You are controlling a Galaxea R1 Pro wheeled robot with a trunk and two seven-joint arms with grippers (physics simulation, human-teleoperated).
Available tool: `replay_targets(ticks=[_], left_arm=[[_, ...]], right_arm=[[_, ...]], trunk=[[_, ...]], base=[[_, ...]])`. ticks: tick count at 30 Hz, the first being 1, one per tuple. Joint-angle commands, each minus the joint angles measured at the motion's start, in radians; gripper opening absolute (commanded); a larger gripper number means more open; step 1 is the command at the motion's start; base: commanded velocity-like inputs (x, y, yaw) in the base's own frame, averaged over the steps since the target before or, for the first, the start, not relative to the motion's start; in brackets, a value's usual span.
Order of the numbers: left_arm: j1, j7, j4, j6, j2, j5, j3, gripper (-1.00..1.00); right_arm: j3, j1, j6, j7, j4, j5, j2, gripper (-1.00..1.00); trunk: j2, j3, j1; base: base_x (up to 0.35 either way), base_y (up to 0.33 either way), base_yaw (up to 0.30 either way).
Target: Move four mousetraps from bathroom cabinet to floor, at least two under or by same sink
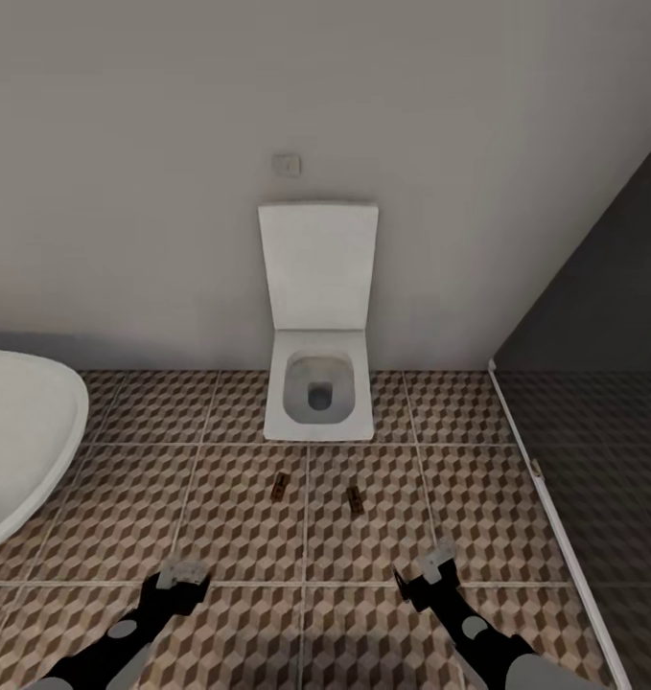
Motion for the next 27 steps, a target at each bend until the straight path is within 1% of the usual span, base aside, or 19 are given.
replay_targets(ticks=[1, 2, 3, 5, 6, 10, 13, 14, 19, 24, 25, 27], left_arm=[[-0.001, -0.014, 0.019, -0.013, 0.000, 0.011, -0.007, 1.00], [-0.001, -0.025, 0.037, -0.020, 0.000, 0.011, -0.007, 1.00], [-0.001, -0.041, 0.075, -0.031, -0.002, 0.012, -0.007, 1.00], [-0.001, -0.053, 0.112, -0.039, -0.007, 0.013, -0.007, 1.00], [-0.001, -0.061, 0.151, -0.048, -0.016, 0.014, -0.007, 1.00], [-0.001, -0.069, 0.228, -0.079, -0.034, 0.014, -0.007, 1.00], [-0.001, -0.072, 0.278, -0.115, -0.042, 0.014, -0.006, 1.00], [-0.001, -0.075, 0.304, -0.138, -0.046, 0.014, -0.006, 1.00], [-0.001, -0.094, 0.346, -0.168, -0.051, 0.015, -0.005, 1.00], [0.001, -0.109, 0.361, -0.179, -0.051, 0.016, -0.004, 1.00], [0.002, -0.111, 0.363, -0.181, -0.050, 0.016, -0.004, 1.00], [0.002, -0.113, 0.365, -0.182, -0.051, 0.016, -0.004, 1.00]], right_arm=[[0.001, 0.000, -0.007, 0.000, 0.009, 0.001, -0.002, 1.00], [0.001, 0.000, -0.011, 0.000, 0.017, 0.001, -0.004, 1.00], [0.001, 0.001, -0.015, 0.000, 0.030, 0.000, -0.007, 1.00], [0.001, 0.002, -0.019, 0.000, 0.038, 0.000, -0.009, 1.00], [0.001, 0.002, -0.021, 0.000, 0.044, 0.000, -0.011, 1.00], [0.000, 0.005, -0.023, 0.000, 0.050, -0.003, -0.013, 1.00], [0.000, 0.007, -0.023, 0.000, 0.053, -0.005, -0.014, 1.00], [0.000, 0.008, -0.023, 0.000, 0.054, -0.006, -0.014, 1.00], [0.000, 0.009, -0.022, 0.000, 0.056, -0.013, -0.014, 1.00], [-0.001, 0.026, -0.019, 0.000, 0.056, -0.044, -0.014, 1.00], [-0.001, 0.032, -0.019, 0.000, 0.056, -0.058, -0.015, 1.00], [-0.001, 0.037, -0.018, 0.000, 0.056, -0.073, -0.015, 1.00]], trunk=[[0.007, 0.003, -0.004], [0.014, 0.006, -0.008], [0.021, 0.009, -0.012], [0.035, 0.015, -0.019], [0.042, 0.018, -0.023], [0.070, 0.031, -0.038], [0.091, 0.040, -0.050], [0.098, 0.043, -0.054], [0.133, 0.059, -0.073], [0.168, 0.075, -0.092], [0.175, 0.078, -0.096], [0.189, 0.084, -0.104]], base=[[0.000, 0.000, 0.000], [0.000, 0.000, 0.000], [0.000, 0.000, 0.000], [0.000, 0.000, 0.000], [0.000, 0.000, 0.000], [0.000, 0.000, 0.000], [0.000, 0.000, 0.000], [0.000, 0.000, 0.000], [0.000, 0.000, 0.000], [0.000, 0.000, 0.000], [0.000, 0.000, 0.000], [0.000, 0.000, 0.000]])
